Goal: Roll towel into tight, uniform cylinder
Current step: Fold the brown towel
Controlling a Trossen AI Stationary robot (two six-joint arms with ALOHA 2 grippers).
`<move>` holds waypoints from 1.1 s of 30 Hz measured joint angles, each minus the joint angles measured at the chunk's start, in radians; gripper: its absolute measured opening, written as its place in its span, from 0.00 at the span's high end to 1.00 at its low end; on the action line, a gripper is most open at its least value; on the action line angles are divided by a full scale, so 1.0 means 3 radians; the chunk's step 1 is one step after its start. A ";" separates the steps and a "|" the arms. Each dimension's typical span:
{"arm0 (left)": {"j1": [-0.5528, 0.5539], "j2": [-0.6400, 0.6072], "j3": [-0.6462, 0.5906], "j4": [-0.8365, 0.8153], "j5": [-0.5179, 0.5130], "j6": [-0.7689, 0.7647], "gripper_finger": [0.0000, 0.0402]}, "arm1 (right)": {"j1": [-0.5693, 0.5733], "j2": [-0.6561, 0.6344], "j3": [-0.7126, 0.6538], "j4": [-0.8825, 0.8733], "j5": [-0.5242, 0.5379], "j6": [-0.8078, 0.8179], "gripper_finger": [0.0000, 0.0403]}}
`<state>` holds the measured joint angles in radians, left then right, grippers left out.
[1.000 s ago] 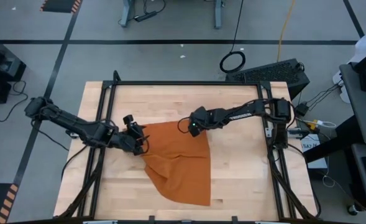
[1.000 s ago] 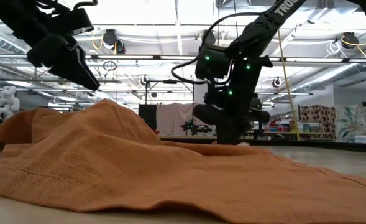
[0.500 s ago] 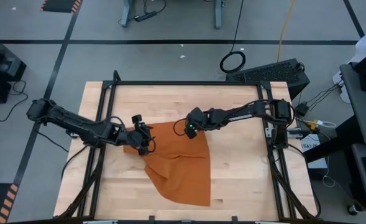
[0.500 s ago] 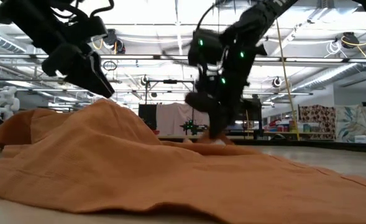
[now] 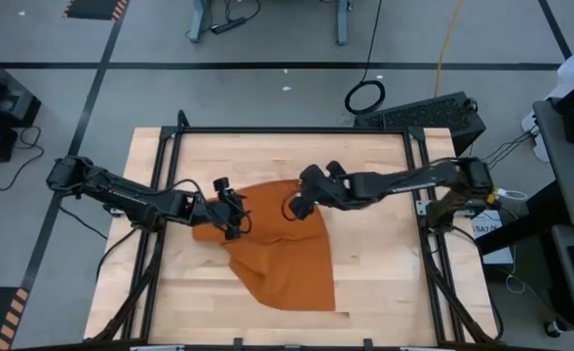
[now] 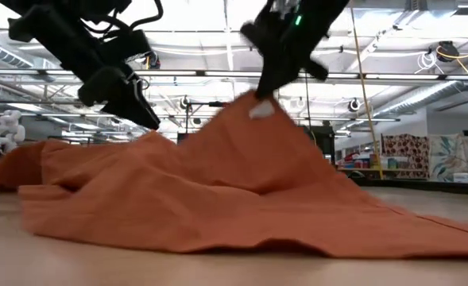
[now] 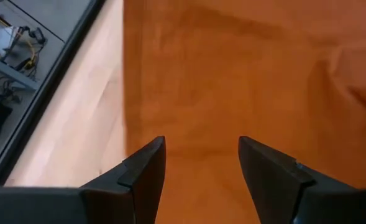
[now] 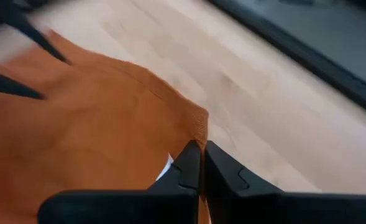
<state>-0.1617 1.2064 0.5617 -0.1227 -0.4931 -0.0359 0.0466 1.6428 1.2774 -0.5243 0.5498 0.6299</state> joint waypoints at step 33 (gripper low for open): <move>0.1592 -0.0003 0.0000 -0.1106 0.0568 -0.0175 0.57 | 0.0986 -0.0257 0.0000 -0.0188 0.0875 0.0152 0.99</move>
<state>0.3159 1.2057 0.5617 -0.4545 -0.3226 -0.0883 0.3424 1.5658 1.2774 -0.5808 0.8124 0.6754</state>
